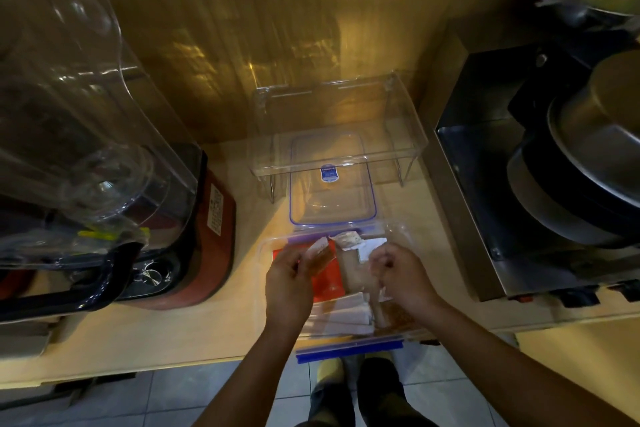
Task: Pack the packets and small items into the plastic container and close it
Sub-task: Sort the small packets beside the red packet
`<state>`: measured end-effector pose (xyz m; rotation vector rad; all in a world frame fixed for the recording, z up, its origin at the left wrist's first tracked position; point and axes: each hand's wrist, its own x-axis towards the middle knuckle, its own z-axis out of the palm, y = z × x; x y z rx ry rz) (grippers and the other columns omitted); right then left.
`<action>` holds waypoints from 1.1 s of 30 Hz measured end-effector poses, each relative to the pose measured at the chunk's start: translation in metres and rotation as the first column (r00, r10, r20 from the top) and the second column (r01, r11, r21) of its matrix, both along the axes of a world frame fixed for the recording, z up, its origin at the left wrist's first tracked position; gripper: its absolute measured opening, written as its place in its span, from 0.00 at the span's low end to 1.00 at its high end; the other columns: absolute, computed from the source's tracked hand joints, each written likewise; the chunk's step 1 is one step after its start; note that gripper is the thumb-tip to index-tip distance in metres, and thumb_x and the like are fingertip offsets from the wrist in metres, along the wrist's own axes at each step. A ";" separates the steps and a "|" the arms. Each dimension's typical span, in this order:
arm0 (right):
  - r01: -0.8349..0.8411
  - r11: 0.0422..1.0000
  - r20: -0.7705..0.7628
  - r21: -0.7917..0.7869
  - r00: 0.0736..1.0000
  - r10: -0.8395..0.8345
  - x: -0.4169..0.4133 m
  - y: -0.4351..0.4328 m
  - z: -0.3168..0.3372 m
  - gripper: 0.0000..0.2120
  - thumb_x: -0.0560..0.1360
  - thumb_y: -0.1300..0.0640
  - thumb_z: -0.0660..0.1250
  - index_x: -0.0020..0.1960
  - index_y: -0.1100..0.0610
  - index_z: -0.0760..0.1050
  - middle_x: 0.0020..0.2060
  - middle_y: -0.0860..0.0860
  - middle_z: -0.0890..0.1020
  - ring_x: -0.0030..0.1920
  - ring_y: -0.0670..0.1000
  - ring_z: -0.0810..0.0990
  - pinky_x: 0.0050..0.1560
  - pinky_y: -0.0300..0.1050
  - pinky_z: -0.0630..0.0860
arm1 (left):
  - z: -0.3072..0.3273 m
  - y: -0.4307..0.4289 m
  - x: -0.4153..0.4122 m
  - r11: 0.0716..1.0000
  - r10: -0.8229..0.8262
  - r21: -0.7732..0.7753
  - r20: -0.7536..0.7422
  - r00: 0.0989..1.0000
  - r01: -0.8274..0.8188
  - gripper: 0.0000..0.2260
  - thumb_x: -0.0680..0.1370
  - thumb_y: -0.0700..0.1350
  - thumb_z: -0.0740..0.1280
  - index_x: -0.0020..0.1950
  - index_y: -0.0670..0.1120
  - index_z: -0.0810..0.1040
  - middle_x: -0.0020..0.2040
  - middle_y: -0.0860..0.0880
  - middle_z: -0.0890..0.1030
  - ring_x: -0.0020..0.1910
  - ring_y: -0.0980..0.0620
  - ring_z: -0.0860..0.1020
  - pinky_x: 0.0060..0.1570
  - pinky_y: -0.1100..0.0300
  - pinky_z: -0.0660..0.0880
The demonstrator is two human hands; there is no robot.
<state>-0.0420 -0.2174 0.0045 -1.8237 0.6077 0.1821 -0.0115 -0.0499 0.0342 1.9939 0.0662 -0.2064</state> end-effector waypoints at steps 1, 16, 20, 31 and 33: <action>0.018 0.999 0.016 -0.052 1.000 -0.018 0.004 -0.002 -0.003 0.08 0.73 0.67 0.67 0.40 0.56 0.75 0.30 0.48 0.75 0.31 0.48 0.74 0.34 0.42 0.72 | -0.002 0.003 0.001 0.999 0.002 0.048 0.039 0.999 -0.004 0.06 0.76 0.47 0.68 0.42 0.48 0.83 0.42 0.53 0.81 0.47 0.51 0.78 0.49 0.54 0.73; 0.021 0.934 0.041 -0.355 0.999 -0.007 0.039 0.020 -0.022 0.05 0.74 0.60 0.67 0.40 0.60 0.79 0.36 0.58 0.83 0.40 0.57 0.80 0.38 0.43 0.69 | -0.009 0.009 -0.002 0.895 0.332 -0.174 -0.352 0.875 -0.410 0.13 0.76 0.40 0.68 0.31 0.42 0.75 0.33 0.43 0.79 0.39 0.43 0.79 0.43 0.44 0.79; -0.011 0.839 0.260 -0.544 0.948 0.181 0.030 0.027 -0.002 0.06 0.72 0.61 0.69 0.36 0.58 0.75 0.36 0.53 0.76 0.38 0.52 0.74 0.39 0.42 0.67 | -0.008 0.006 -0.001 0.812 0.383 -0.257 -0.445 0.810 -0.525 0.12 0.78 0.39 0.64 0.34 0.41 0.76 0.37 0.42 0.80 0.40 0.43 0.80 0.40 0.50 0.80; -0.120 0.644 0.378 -0.756 0.722 0.579 0.008 0.050 0.017 0.10 0.72 0.54 0.62 0.44 0.56 0.80 0.44 0.49 0.85 0.44 0.50 0.82 0.54 0.43 0.64 | 0.006 -0.014 -0.010 0.765 0.258 -0.461 -0.422 0.869 -0.450 0.09 0.78 0.38 0.62 0.44 0.38 0.80 0.43 0.35 0.80 0.44 0.41 0.78 0.48 0.47 0.76; -0.158 0.614 0.341 -0.773 0.713 0.613 0.006 0.047 0.017 0.10 0.73 0.53 0.62 0.46 0.54 0.80 0.46 0.48 0.84 0.47 0.49 0.82 0.55 0.43 0.64 | 0.006 -0.012 -0.011 0.749 0.215 -0.508 -0.420 0.881 -0.425 0.09 0.78 0.42 0.64 0.44 0.40 0.81 0.44 0.34 0.80 0.44 0.41 0.79 0.48 0.47 0.76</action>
